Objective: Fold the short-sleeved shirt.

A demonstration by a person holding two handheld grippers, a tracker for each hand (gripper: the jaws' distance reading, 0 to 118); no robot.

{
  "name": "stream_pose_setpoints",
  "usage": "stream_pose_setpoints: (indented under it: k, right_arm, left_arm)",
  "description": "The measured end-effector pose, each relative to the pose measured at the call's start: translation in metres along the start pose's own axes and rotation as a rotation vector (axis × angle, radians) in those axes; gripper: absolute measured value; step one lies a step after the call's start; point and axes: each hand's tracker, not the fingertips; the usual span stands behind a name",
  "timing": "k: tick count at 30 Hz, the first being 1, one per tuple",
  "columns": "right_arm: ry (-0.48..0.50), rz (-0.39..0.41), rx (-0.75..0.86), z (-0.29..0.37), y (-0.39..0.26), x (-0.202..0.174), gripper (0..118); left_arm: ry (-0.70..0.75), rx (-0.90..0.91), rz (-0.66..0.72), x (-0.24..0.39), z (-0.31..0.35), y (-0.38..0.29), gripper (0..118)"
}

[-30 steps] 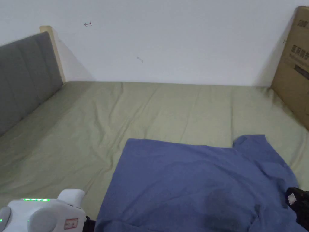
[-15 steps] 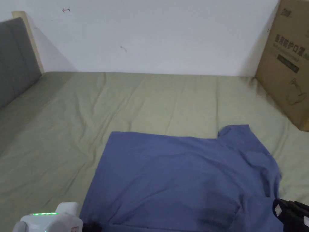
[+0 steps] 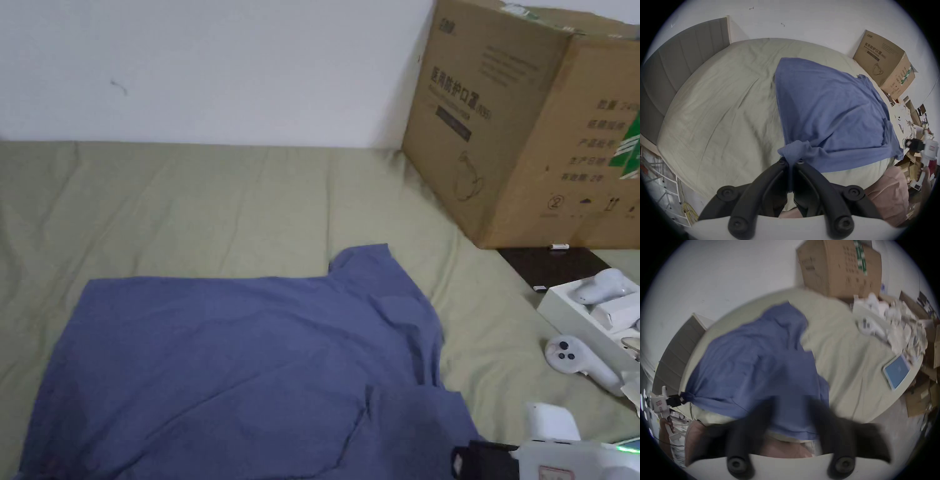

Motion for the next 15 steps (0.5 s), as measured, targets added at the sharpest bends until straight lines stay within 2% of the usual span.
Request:
stream_pose_setpoints:
  k: [2, 4, 7, 9, 10, 11, 12, 13, 14, 15]
  right_arm:
    - [0.024, -0.081, -0.088, -0.019, -0.007, 0.021, 118]
    - [-0.039, -0.130, -0.137, -0.031, -0.017, 0.034, 118]
    - [-0.070, -0.104, -0.179, -0.040, -0.020, 0.041, 116]
    - [-0.082, -0.005, -0.174, -0.033, -0.017, 0.029, 111]
    - [-0.068, 0.027, -0.172, -0.029, -0.017, 0.023, 89]
    - [-0.115, 0.069, -0.174, -0.024, -0.015, 0.013, 62]
    - [-0.116, 0.105, -0.174, -0.021, -0.014, 0.010, 42]
    - [-0.030, 0.094, -0.184, -0.018, -0.012, 0.010, 16]
    - [0.031, 0.070, -0.189, -0.017, -0.011, 0.010, 4]
    - [0.039, 0.039, -0.177, -0.015, -0.009, 0.011, 4]
  left_arm:
    - [-0.008, 0.011, -0.004, 0.002, 0.006, 0.004, 4]
    - [-0.007, 0.012, -0.014, 0.005, 0.009, 0.006, 4]
    - [0.038, -0.013, -0.044, 0.006, 0.009, 0.005, 4]
    - [0.059, -0.033, -0.053, 0.005, 0.006, 0.003, 4]
    - [0.071, -0.045, -0.052, 0.003, 0.002, 0.002, 4]
    - [0.078, -0.052, -0.048, 0.001, 0.000, 0.001, 4]
    - [0.072, -0.061, -0.041, 0.000, -0.001, -0.001, 4]
    - [0.059, -0.070, -0.029, -0.001, -0.002, -0.002, 4]
    - [0.055, -0.076, -0.025, -0.003, -0.004, -0.003, 4]
    - [0.054, -0.078, -0.025, -0.004, -0.005, -0.005, 4]
